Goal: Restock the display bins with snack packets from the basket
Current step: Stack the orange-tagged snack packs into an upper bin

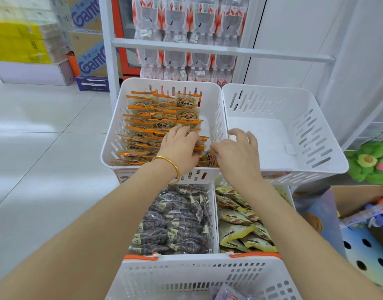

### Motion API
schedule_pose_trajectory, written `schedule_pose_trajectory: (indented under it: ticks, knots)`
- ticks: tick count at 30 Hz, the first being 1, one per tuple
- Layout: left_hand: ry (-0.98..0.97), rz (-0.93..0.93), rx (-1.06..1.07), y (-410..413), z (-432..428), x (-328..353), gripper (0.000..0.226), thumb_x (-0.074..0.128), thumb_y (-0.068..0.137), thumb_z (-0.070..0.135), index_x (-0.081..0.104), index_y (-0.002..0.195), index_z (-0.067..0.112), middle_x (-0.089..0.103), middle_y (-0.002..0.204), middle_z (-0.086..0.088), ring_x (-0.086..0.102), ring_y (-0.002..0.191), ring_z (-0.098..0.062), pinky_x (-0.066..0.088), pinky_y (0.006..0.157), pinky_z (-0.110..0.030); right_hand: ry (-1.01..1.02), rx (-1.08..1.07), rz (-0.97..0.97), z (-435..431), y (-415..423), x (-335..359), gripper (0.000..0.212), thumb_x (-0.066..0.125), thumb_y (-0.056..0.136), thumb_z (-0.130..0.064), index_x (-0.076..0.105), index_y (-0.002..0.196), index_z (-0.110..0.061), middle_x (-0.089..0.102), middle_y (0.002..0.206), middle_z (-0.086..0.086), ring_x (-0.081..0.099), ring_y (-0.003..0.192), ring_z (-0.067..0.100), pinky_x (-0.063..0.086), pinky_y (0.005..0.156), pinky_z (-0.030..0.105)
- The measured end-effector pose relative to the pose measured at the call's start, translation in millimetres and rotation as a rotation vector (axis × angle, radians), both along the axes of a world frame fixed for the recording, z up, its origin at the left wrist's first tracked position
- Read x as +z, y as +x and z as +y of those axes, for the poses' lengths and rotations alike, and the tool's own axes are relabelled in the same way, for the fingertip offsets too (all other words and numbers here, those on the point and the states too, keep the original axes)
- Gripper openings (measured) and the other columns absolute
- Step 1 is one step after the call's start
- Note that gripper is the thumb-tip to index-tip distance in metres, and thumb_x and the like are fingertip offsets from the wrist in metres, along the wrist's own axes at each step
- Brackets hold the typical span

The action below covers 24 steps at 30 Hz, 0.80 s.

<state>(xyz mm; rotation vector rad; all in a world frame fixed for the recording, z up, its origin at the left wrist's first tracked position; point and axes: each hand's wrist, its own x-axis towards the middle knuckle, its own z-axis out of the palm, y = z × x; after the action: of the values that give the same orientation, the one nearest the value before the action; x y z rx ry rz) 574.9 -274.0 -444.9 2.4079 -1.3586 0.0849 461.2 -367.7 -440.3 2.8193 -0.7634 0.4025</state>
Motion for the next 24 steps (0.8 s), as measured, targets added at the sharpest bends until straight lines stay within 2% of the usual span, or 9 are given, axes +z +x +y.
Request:
schedule_pose_trajectory:
  ticks: [3, 6, 8, 11, 13, 16, 18, 20, 24]
  knots:
    - [-0.076, -0.016, -0.016, -9, 10, 3, 0.035, 0.056, 0.089, 0.022, 0.052, 0.124, 0.018, 0.032, 0.147, -0.007, 0.013, 0.142, -0.025, 0.011, 0.116, -0.04, 0.019, 0.044, 0.03, 0, -2, 5, 0.027, 0.046, 0.097, -0.02, 0.066, 0.112, -0.031, 0.066, 0.116, 0.0, 0.028, 0.136, 0.027, 0.013, 0.113, 0.047]
    - [-0.268, -0.059, -0.044, -29, 42, 8, 0.03, 0.056, 0.088, 0.013, 0.057, 0.118, 0.014, 0.04, 0.143, -0.008, 0.02, 0.14, -0.025, 0.012, 0.115, -0.033, 0.215, 0.053, -0.286, 9, -29, 22, 0.036, 0.043, 0.094, -0.01, 0.063, 0.121, -0.024, 0.066, 0.118, 0.005, 0.034, 0.133, 0.027, 0.028, 0.108, 0.044]
    - [-0.345, -0.084, -0.077, -48, 77, 5, 0.026, 0.056, 0.086, 0.007, 0.061, 0.111, 0.011, 0.047, 0.135, -0.01, 0.029, 0.135, -0.028, 0.016, 0.113, -0.031, 0.33, 0.084, -0.491, 29, -59, 22, 0.042, 0.044, 0.089, 0.0, 0.064, 0.12, -0.02, 0.068, 0.113, 0.005, 0.039, 0.126, 0.028, 0.036, 0.1, 0.045]
    - [-0.221, -0.046, -0.137, -85, 143, -11, 0.025, 0.052, 0.08, 0.014, 0.063, 0.102, 0.009, 0.054, 0.125, -0.012, 0.041, 0.125, -0.029, 0.018, 0.108, -0.023, 0.485, 0.231, -0.573, 80, -97, -7, 0.034, 0.051, 0.088, 0.001, 0.069, 0.111, -0.017, 0.069, 0.103, 0.0, 0.049, 0.111, 0.022, 0.036, 0.091, 0.026]
    - [-0.026, 0.056, -0.119, -112, 187, -28, 0.031, 0.05, 0.08, 0.022, 0.063, 0.105, 0.01, 0.055, 0.126, -0.014, 0.043, 0.124, -0.031, 0.017, 0.105, -0.021, 0.654, 0.273, -0.469, 118, -111, -42, 0.029, 0.051, 0.091, -0.005, 0.068, 0.11, -0.018, 0.069, 0.103, -0.005, 0.052, 0.106, 0.017, 0.036, 0.085, 0.021]
    - [0.244, 0.114, -0.089, -148, 247, -55, 0.033, 0.052, 0.085, 0.026, 0.062, 0.113, 0.012, 0.05, 0.131, -0.016, 0.04, 0.127, -0.032, 0.017, 0.102, -0.023, 0.978, 0.248, -0.145, 169, -123, -121, 0.028, 0.05, 0.091, -0.007, 0.067, 0.111, -0.018, 0.069, 0.104, -0.003, 0.061, 0.1, 0.018, 0.047, 0.086, 0.031]
    - [0.377, 0.118, -0.067, -164, 277, -75, 0.033, 0.054, 0.089, 0.026, 0.058, 0.12, 0.016, 0.042, 0.139, -0.013, 0.033, 0.132, -0.032, 0.015, 0.105, -0.026, 1.106, 0.24, 0.06, 200, -135, -177, 0.029, 0.05, 0.091, -0.004, 0.066, 0.113, -0.013, 0.069, 0.106, 0.004, 0.064, 0.101, 0.022, 0.049, 0.089, 0.033]
    - [0.481, 0.17, -0.031, -173, 298, -91, 0.036, 0.052, 0.092, 0.027, 0.051, 0.128, 0.021, 0.032, 0.146, -0.007, 0.023, 0.137, -0.026, 0.012, 0.109, -0.028, 1.142, 0.245, 0.189, 223, -145, -222, 0.028, 0.05, 0.093, -0.004, 0.064, 0.116, -0.009, 0.067, 0.115, 0.008, 0.061, 0.108, 0.023, 0.047, 0.093, 0.033]
    - [0.57, 0.192, -0.003, -177, 321, -107, 0.038, 0.049, 0.094, 0.029, 0.047, 0.131, 0.025, 0.027, 0.149, -0.003, 0.017, 0.138, -0.023, 0.015, 0.111, -0.031, 1.114, 0.234, 0.373, 252, -145, -277, 0.031, 0.048, 0.093, -0.003, 0.06, 0.121, -0.008, 0.06, 0.125, 0.01, 0.056, 0.114, 0.026, 0.045, 0.095, 0.039]
